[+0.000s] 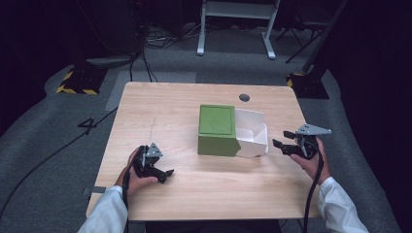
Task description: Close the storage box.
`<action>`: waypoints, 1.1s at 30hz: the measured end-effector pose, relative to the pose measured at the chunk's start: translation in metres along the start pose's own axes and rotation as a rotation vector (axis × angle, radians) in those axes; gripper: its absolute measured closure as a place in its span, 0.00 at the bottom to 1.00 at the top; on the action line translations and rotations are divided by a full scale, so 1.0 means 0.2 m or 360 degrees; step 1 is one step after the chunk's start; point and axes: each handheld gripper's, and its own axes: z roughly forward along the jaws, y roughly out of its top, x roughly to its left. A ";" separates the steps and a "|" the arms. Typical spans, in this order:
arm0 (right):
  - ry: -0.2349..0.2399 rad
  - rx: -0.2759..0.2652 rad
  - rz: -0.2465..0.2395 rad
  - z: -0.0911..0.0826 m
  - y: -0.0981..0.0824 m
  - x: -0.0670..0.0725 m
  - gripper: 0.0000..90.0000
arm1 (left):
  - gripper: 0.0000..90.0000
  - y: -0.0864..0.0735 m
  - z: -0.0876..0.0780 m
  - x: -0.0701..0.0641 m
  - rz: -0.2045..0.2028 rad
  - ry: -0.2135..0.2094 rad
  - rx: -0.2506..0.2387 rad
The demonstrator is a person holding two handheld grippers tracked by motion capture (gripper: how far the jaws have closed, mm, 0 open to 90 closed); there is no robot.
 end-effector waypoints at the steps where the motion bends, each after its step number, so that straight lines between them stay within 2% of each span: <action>1: 0.0002 -0.0006 0.0002 0.00 0.01 0.00 0.40 | 0.00 0.00 0.00 0.00 0.0000 0.0000 0.0000; 5: 0.0013 -0.0019 0.0016 0.02 0.04 0.01 0.43 | 0.00 0.00 0.00 0.00 0.0000 0.0001 0.0000; 9: 0.0048 0.0038 -0.0023 0.08 0.06 0.04 0.50 | 0.00 0.00 0.00 0.00 0.0001 0.0001 0.0000; 14: 0.0042 0.0086 -0.0044 0.12 0.07 0.06 0.52 | 0.00 0.00 0.00 0.00 0.0004 0.0006 -0.0001; 21: 0.0037 0.0158 -0.0007 0.18 0.03 0.04 0.53 | 0.01 0.00 0.00 0.00 0.0004 0.0008 -0.0002; 24: 0.0080 0.0173 0.0025 0.20 0.01 0.04 0.53 | 0.01 0.00 0.00 0.00 0.0004 0.0008 -0.0002; 27: 0.0115 0.0185 0.0025 0.22 0.00 0.05 0.56 | 0.00 0.00 0.00 0.00 0.0004 0.0008 -0.0002; 30: 0.0120 0.0189 0.0025 0.22 0.00 0.06 0.57 | 0.01 0.00 0.00 0.00 0.0004 0.0008 -0.0001; 33: 0.0134 0.0176 0.0058 0.22 0.00 0.05 0.59 | 0.01 0.00 0.00 0.00 0.0004 0.0008 -0.0001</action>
